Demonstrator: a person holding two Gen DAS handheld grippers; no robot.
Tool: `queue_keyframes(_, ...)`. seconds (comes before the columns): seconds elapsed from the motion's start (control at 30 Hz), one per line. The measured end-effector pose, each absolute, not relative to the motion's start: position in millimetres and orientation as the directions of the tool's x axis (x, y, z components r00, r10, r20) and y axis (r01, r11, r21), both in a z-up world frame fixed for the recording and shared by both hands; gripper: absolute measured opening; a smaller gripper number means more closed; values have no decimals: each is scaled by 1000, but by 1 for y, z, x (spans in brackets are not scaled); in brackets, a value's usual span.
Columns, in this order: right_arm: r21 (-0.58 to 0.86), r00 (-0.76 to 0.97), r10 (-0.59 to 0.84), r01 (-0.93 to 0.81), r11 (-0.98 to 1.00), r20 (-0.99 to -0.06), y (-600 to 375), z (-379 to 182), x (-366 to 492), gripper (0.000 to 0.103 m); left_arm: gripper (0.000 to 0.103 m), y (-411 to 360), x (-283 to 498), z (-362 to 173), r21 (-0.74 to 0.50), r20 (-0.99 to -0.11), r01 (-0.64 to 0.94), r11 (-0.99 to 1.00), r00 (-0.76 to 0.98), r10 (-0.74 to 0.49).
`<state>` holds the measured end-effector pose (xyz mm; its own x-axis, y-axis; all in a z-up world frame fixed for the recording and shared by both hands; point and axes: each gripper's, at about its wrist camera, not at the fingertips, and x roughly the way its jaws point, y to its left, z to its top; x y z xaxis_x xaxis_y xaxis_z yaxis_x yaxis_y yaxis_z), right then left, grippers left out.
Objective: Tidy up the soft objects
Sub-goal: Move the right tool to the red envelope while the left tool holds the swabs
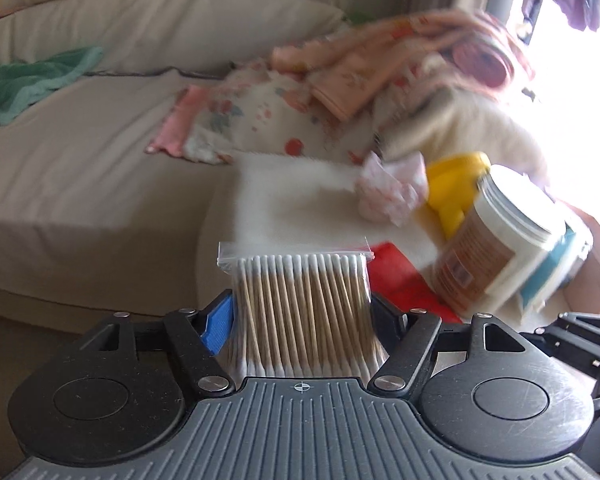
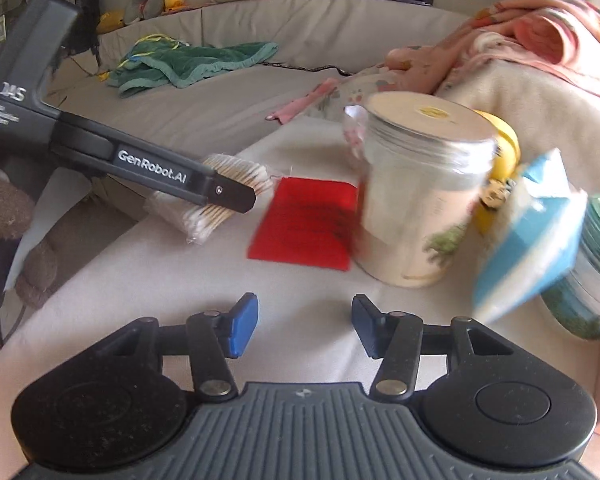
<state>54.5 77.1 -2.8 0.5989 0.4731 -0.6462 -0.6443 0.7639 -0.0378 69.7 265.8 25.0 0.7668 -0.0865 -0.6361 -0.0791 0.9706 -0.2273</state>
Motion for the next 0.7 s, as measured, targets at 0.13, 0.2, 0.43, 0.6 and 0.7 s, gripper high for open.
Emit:
queue_keyframes(0.13, -105, 671, 401, -581, 807, -624, 104, -4, 59, 52, 76, 290, 57, 26, -305, -591, -120, 945, 802, -88)
queue_keyframes(0.2, -101, 686, 376, -547, 831, -623, 111, -4, 65, 52, 76, 301, 53, 25, -341, -575, -134, 930, 813, -94)
queue_keyframes(0.43, -24, 598, 455, -623, 782, -660, 134, -2, 75, 54, 76, 314, 48, 16, -417, -545, -140, 898, 829, -124)
queue_keyframes(0.6, -103, 640, 462, -645, 757, -614, 139, -2, 53, 53, 76, 316, 44, 13, -448, -533, -137, 883, 834, -141)
queue_keyframes(0.7, -69, 681, 402, -553, 830, -612, 122, -1, 52, 53, 76, 315, 43, 15, -451, -525, -121, 884, 837, -153)
